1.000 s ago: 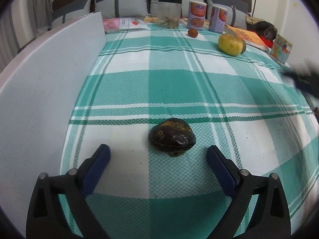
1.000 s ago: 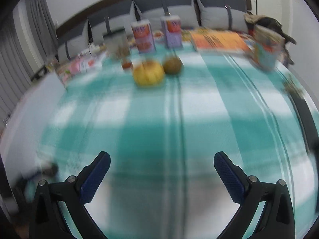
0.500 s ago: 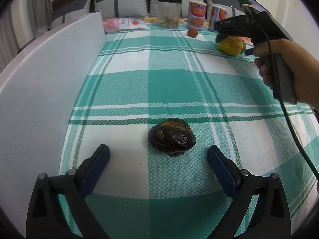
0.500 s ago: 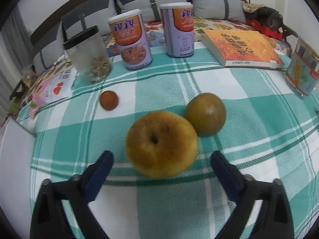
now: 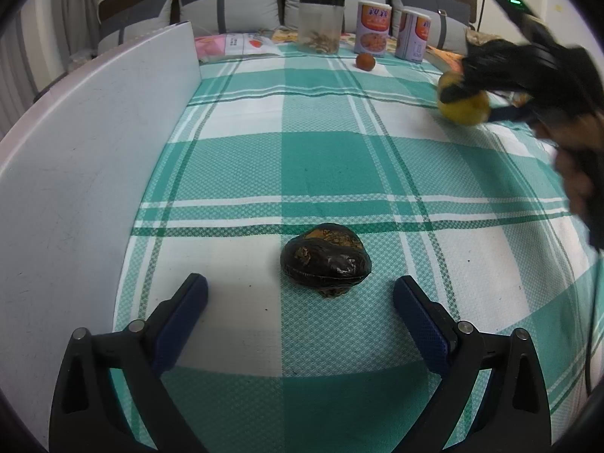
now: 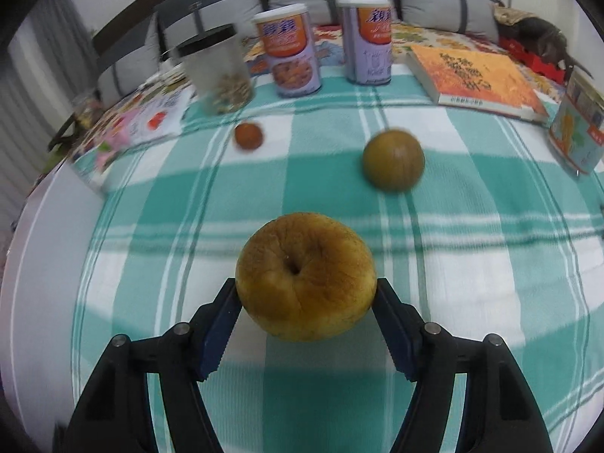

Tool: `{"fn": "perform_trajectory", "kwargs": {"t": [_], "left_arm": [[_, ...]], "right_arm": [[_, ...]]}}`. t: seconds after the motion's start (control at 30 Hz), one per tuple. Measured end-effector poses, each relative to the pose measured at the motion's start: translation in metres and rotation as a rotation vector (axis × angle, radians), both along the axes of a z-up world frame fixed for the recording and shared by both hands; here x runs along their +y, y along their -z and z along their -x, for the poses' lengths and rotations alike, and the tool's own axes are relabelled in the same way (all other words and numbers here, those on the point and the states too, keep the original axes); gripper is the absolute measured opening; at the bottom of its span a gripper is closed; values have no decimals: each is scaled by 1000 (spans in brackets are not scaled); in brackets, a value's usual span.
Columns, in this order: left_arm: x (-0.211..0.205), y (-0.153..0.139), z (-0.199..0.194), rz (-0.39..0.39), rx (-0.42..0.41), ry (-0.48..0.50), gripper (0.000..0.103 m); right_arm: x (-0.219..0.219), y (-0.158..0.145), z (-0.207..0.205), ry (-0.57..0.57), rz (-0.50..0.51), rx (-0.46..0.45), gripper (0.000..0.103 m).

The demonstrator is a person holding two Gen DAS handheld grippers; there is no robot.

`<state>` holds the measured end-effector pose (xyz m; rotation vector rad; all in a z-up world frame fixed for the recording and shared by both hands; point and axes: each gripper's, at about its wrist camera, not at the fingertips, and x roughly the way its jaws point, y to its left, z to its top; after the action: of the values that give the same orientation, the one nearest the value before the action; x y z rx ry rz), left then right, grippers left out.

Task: Organize fruits
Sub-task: 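Carry the yellow apple toward the dark fruit and set it down, opening the right tool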

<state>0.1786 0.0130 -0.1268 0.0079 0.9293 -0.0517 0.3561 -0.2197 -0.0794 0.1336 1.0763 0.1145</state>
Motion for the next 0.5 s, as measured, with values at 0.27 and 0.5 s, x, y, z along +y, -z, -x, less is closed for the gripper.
{"fn": "perform_trajectory", "kwargs": {"t": [0.27, 0.5], "left_arm": [[0, 0, 0, 0, 0, 0, 100], [0, 0, 0, -1, 0, 0, 100]], "right_arm": [[1, -12, 89, -148, -72, 50, 70], [14, 7, 147, -187, -12, 66, 71]]}}
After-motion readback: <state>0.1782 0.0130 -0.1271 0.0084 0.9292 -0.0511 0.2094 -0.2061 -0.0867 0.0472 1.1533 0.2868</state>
